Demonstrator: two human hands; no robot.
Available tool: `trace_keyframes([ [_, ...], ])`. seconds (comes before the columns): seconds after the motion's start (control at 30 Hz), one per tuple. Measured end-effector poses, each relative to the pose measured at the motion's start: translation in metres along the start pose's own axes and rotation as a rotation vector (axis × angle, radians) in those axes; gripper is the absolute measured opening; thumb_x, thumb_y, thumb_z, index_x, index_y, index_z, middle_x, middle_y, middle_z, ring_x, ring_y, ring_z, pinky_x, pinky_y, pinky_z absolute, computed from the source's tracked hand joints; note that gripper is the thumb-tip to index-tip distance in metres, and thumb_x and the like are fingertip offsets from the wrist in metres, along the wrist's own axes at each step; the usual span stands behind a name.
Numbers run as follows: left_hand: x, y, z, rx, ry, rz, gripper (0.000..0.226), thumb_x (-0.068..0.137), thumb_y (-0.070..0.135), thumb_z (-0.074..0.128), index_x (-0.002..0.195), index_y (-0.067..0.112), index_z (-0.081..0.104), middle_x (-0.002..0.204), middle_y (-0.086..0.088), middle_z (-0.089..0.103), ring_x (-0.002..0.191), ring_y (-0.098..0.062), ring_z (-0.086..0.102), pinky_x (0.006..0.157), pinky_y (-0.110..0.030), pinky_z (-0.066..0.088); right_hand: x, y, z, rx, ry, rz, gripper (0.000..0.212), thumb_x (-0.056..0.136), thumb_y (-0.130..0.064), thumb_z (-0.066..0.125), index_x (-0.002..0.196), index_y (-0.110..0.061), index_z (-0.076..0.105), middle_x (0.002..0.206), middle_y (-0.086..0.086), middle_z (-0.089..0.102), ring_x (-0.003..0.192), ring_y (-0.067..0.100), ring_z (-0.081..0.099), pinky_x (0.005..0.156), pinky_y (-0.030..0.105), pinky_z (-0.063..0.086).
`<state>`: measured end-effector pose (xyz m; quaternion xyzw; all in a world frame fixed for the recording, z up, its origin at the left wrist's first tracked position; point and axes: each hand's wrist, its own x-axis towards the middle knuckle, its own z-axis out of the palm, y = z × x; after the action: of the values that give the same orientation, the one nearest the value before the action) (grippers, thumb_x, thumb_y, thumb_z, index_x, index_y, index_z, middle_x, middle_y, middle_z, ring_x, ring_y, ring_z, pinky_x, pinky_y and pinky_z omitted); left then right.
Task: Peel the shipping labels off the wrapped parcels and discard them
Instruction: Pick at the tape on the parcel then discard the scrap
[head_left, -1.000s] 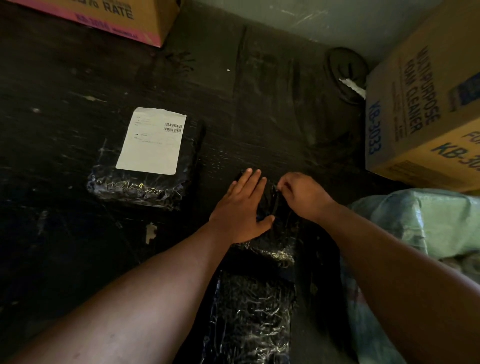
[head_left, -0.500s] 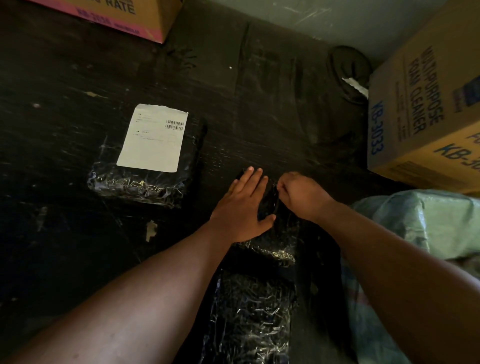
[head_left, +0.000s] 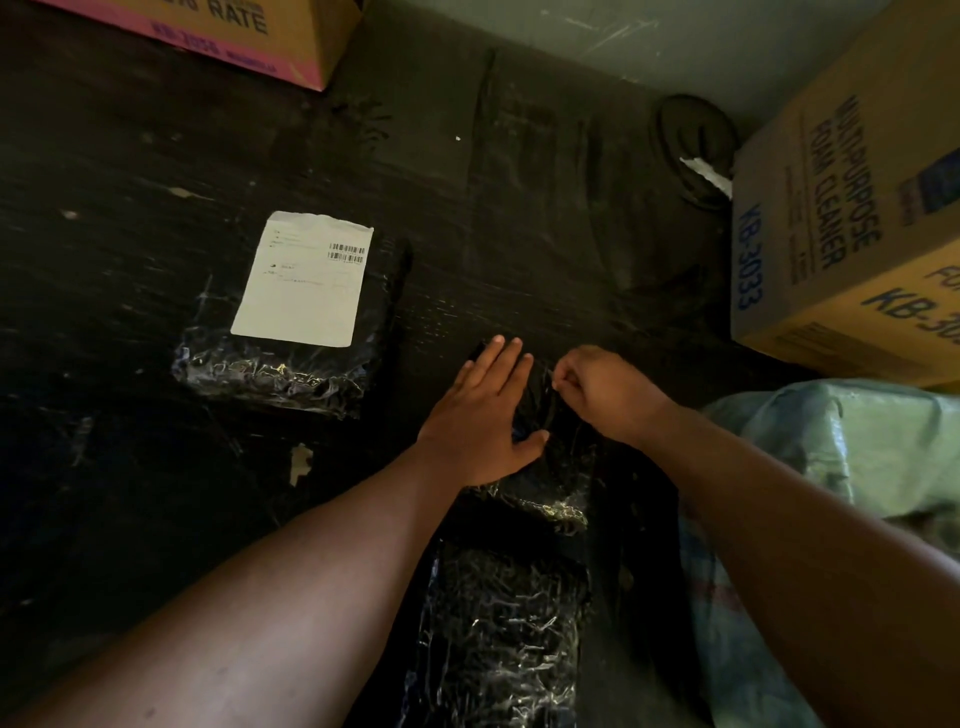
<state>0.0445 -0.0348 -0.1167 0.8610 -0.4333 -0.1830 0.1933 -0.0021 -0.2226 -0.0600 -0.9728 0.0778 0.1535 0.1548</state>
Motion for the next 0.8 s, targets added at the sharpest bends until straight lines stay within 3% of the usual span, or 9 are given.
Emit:
trace_keyframes([
  [0.13,0.0007,-0.0001,0.0001,0.001,0.005,-0.001,0.092,0.094,0.063,0.042,0.162,0.016,0.001,0.169,0.001,-0.014,0.152,-0.016,-0.022,0.125,-0.043,0.001,0.004,0.0,0.0051,-0.091,-0.019,-0.011,0.01,0.094,-0.023,0.053,0.094,-0.016,0.061,0.098,0.007,0.059,0.088,0.024,0.059,0.079,0.033,0.047],
  [0.37,0.0002,-0.0002,0.001,0.001,0.024,0.007,0.091,0.095,0.063,0.043,0.162,0.015,0.003,0.169,0.0,-0.012,0.153,-0.016,-0.021,0.125,-0.042,0.001,0.0029,-0.0004,0.0046,-0.011,0.026,0.014,0.007,0.093,-0.018,0.052,0.088,-0.02,0.057,0.094,0.008,0.062,0.09,0.024,0.059,0.077,0.03,0.043],
  [0.57,0.0001,-0.0011,0.0018,-0.001,0.021,0.011,0.093,0.094,0.063,0.045,0.162,0.016,0.001,0.169,0.001,-0.014,0.152,-0.016,-0.022,0.125,-0.042,0.0,0.0033,-0.0024,0.0016,0.067,0.047,0.057,0.012,0.094,-0.017,0.052,0.084,-0.02,0.058,0.088,0.0,0.061,0.084,0.02,0.059,0.076,0.035,0.049],
  [0.8,0.0012,-0.0027,0.0039,0.025,0.013,0.014,0.096,0.092,0.066,0.044,0.162,0.017,-0.001,0.168,0.002,-0.017,0.151,-0.015,-0.024,0.125,-0.042,-0.001,0.0005,0.0043,0.0004,0.151,0.035,0.075,0.014,0.097,-0.015,0.052,0.095,-0.017,0.065,0.098,0.001,0.065,0.091,0.015,0.061,0.082,0.032,0.05],
])
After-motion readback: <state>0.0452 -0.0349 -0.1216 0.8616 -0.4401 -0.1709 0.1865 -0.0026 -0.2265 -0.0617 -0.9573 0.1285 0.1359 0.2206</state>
